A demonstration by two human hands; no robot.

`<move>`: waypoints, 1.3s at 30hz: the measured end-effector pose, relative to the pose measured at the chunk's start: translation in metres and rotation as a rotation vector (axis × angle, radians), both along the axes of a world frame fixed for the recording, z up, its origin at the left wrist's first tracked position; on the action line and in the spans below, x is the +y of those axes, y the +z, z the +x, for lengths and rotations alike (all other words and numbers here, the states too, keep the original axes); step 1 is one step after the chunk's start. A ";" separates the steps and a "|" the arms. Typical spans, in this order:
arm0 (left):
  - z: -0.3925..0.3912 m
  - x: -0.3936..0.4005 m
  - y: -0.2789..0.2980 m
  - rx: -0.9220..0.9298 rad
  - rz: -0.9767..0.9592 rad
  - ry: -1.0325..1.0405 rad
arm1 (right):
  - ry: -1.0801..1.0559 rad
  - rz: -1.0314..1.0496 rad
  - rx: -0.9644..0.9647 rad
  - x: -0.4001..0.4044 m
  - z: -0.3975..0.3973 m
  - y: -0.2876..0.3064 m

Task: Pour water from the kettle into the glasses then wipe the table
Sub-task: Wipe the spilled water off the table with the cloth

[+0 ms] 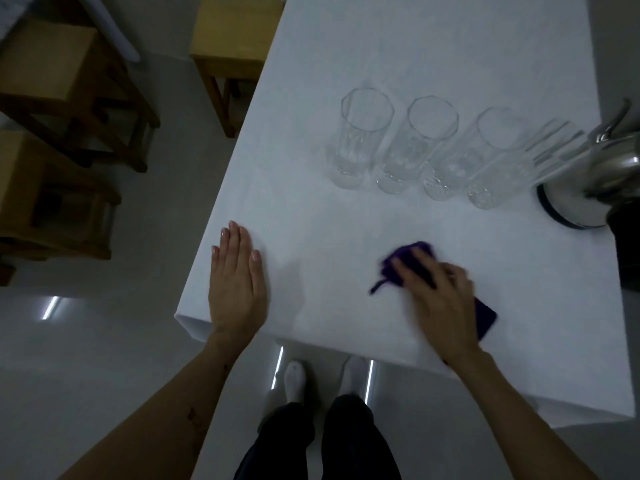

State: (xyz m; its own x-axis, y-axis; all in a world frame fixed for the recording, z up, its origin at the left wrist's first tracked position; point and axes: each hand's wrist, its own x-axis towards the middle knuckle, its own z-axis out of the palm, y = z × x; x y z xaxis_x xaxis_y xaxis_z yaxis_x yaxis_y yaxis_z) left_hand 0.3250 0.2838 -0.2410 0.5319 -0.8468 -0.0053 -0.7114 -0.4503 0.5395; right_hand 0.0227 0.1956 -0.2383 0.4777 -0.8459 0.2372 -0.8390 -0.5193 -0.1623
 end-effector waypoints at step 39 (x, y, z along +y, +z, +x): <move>0.002 0.002 0.012 0.158 -0.057 0.115 | 0.822 0.104 -0.074 0.026 0.087 -0.011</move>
State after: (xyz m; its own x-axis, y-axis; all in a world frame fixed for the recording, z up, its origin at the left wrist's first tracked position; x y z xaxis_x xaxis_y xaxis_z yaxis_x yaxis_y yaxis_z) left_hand 0.3267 0.2858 -0.2287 0.6212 -0.7820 -0.0499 -0.5621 -0.4890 0.6670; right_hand 0.1102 0.2213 -0.2497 0.9390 -0.2536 0.2323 -0.1841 -0.9412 -0.2832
